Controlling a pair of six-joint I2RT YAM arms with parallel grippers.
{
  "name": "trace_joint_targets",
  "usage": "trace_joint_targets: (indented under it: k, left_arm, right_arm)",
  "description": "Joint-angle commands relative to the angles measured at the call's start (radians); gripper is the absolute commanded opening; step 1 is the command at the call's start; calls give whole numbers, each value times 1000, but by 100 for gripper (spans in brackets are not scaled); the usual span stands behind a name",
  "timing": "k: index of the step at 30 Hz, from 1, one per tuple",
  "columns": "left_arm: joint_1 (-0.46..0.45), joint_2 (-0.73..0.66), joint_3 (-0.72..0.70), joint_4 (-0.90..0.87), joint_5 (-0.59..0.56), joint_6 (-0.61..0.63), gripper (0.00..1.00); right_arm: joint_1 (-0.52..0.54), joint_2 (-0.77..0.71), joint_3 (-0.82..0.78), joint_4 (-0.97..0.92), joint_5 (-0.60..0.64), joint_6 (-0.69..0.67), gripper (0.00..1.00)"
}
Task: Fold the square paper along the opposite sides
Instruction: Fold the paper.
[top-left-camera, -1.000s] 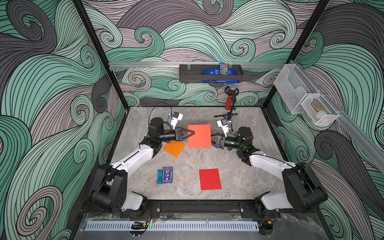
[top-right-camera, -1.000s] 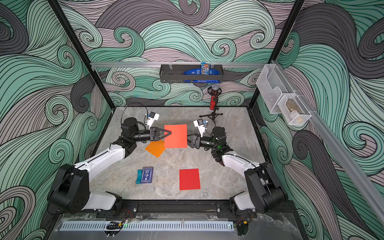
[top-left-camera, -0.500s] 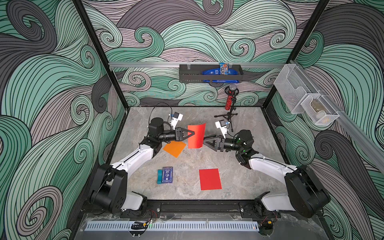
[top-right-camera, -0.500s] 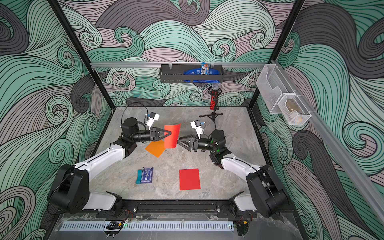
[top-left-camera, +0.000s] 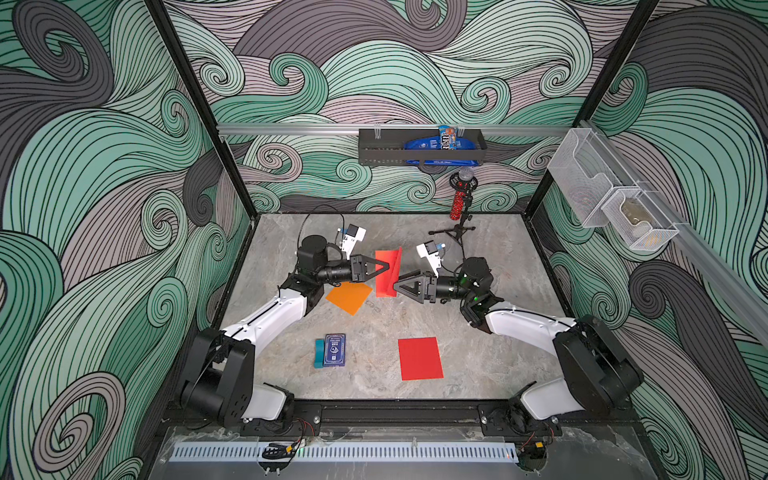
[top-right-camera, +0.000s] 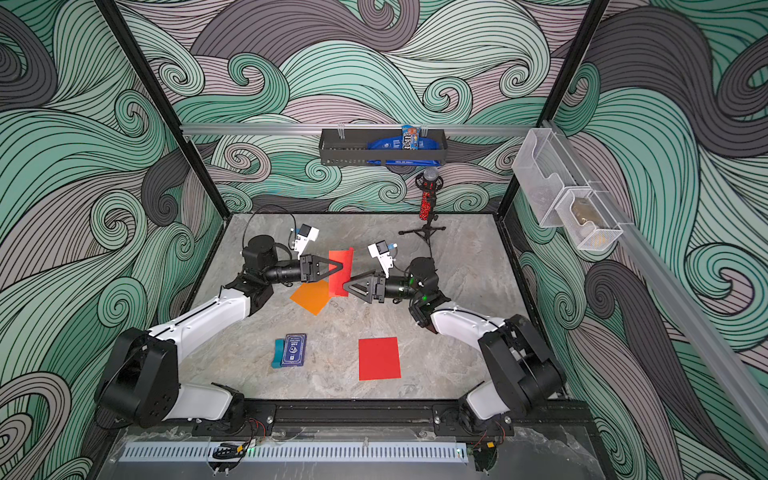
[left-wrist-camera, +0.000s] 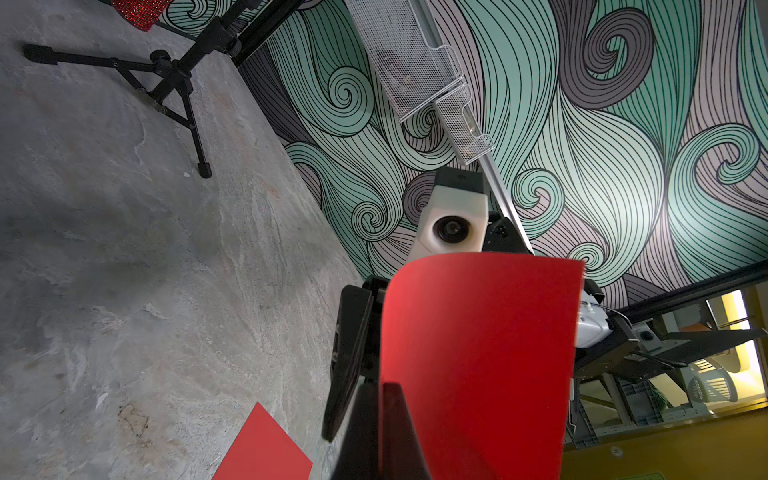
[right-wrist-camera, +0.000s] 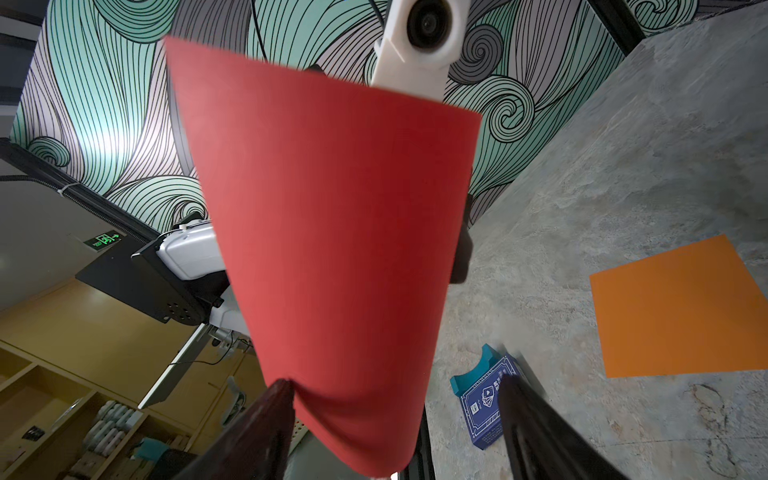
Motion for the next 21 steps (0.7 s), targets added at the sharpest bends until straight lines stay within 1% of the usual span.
trace_joint_targets:
  k: [1, 11, 14, 21]
  left_arm:
    - [5, -22, 10, 16, 13, 11, 0]
    - [5, -30, 2, 29, 18, 1, 0]
    - [5, -30, 2, 34, 19, -3, 0]
    - [5, -36, -3, 40, 21, -7, 0]
  right_arm:
    - [17, 27, 42, 19, -22, -18, 77]
    - [25, 77, 50, 83, -54, 15, 61]
    - [27, 88, 50, 102, -57, 26, 55]
    - [34, 106, 59, 112, -61, 34, 50]
